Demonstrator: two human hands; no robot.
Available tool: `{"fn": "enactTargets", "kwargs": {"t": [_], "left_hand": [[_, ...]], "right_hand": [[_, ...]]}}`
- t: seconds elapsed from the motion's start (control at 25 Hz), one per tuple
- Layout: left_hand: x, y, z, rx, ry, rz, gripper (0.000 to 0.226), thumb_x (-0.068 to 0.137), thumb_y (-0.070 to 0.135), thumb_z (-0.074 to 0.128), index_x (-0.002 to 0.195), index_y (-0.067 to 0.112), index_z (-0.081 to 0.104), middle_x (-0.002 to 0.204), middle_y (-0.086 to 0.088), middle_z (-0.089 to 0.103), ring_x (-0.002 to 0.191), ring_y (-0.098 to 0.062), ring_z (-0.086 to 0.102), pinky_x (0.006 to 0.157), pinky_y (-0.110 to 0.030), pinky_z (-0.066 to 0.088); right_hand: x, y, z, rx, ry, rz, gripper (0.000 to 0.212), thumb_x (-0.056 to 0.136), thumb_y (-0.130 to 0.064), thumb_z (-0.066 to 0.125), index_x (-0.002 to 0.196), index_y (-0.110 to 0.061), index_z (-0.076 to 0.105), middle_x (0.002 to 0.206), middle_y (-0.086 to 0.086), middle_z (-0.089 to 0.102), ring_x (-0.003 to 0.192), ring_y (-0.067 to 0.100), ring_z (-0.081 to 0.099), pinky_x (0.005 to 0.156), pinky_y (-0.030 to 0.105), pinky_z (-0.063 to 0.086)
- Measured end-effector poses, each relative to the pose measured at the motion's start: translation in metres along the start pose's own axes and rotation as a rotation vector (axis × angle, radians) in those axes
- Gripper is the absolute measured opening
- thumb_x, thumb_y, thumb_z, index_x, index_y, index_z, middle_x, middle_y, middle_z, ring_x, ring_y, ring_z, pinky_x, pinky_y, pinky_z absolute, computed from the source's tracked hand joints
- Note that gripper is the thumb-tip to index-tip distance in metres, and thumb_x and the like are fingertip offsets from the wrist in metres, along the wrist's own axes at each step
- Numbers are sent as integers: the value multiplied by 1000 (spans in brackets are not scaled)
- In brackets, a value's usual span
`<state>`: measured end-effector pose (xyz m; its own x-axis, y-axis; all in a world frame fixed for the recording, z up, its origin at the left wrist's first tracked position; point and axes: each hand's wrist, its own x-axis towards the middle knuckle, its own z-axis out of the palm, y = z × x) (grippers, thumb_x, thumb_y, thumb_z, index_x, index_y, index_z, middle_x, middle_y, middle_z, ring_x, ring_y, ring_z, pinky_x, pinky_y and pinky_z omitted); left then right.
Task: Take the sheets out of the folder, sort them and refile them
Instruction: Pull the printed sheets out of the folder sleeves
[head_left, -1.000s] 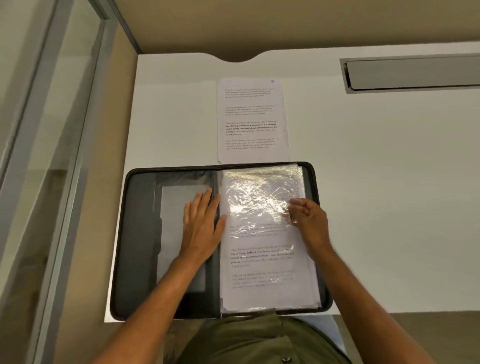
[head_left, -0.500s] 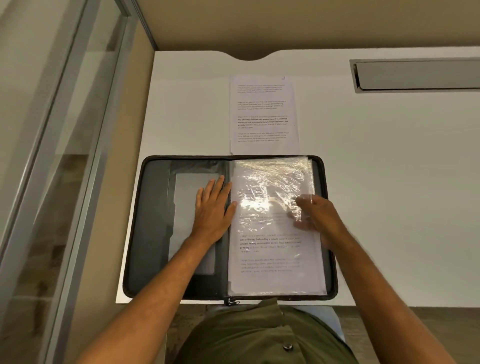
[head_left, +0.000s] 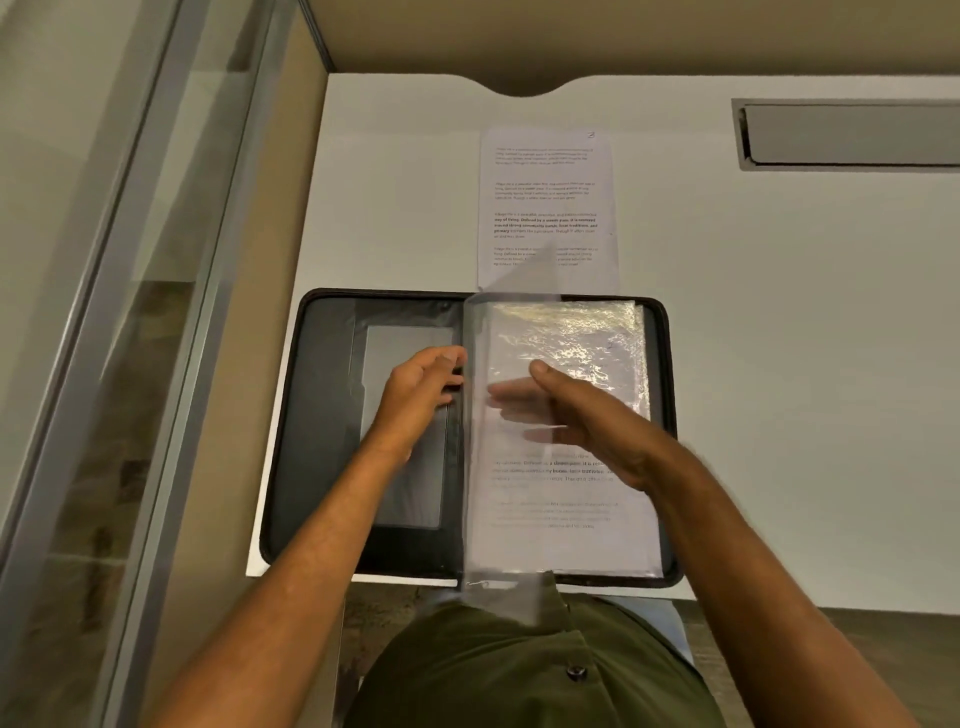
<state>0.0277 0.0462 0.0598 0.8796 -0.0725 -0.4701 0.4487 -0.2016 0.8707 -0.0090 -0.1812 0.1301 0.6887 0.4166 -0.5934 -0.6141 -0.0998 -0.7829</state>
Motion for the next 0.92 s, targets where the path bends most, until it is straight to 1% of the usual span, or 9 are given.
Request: {"fn": "enactTargets", "kwargs": {"t": [0.12,0.2,0.28,0.4,0.52,0.6,0.68,0.8,0.92], "left_hand": [[-2,14,-25,-276,-72,-277,64,102,66,36,126,17,68,115,-5,75,106,-33,70,82,-50,60],[-4,13,-52,-368,-171,-292,88,95,79,24,143,13,56,134,-10,67,117,-38,66,92,-59,55],[-9,7,-81,-416,-225,-271,96,92,83,13,151,14,47,143,-12,61,126,-40,62,101,-62,49],[-17,-6,-117,-453,-111,-306,101,90,87,13,148,14,50,141,-15,63,126,-41,62,105,-61,46],[-20,-20,-141,-294,17,-331,93,89,87,23,139,17,60,141,-10,63,123,-36,64,102,-56,50],[-21,-30,-145,-86,111,-343,70,94,76,42,127,20,67,134,-6,68,113,-27,69,96,-48,55],[-20,-40,-139,41,257,-319,36,99,51,61,110,18,69,116,-9,76,87,-20,73,78,-35,56],[-14,-54,-130,153,406,-263,16,100,24,66,86,17,66,97,-21,75,59,-16,60,52,-23,47],[-7,-62,-129,287,465,-237,23,97,23,69,76,16,63,74,-12,70,60,-22,61,54,-27,46]], "right_hand": [[16,-6,38,-70,-142,-98,65,92,-76,34,143,-43,59,150,-21,55,143,1,45,121,38,30],[28,-2,62,-145,-177,-120,62,98,-69,32,150,-40,52,160,-16,44,148,5,37,120,37,24],[39,3,84,-174,-209,-102,55,106,-57,35,154,-34,47,164,-7,40,145,6,37,113,30,26],[56,24,106,-332,-214,-117,48,110,-47,41,156,-32,43,158,1,46,139,11,41,116,35,31],[69,49,114,-653,-213,-128,61,104,-65,38,159,-39,33,168,-2,33,158,22,18,128,53,11],[74,59,116,-756,-219,-128,68,102,-68,38,162,-38,28,173,-7,19,161,17,2,129,48,0],[76,62,115,-793,-223,-146,70,102,-67,40,163,-35,27,173,-7,16,161,13,-1,130,46,-1],[77,63,106,-700,-189,-181,65,103,-61,47,161,-35,33,171,-7,25,158,13,17,129,45,14],[72,61,83,-495,-61,-232,53,105,-47,55,155,-35,42,162,-5,42,141,9,45,117,40,37]]}}
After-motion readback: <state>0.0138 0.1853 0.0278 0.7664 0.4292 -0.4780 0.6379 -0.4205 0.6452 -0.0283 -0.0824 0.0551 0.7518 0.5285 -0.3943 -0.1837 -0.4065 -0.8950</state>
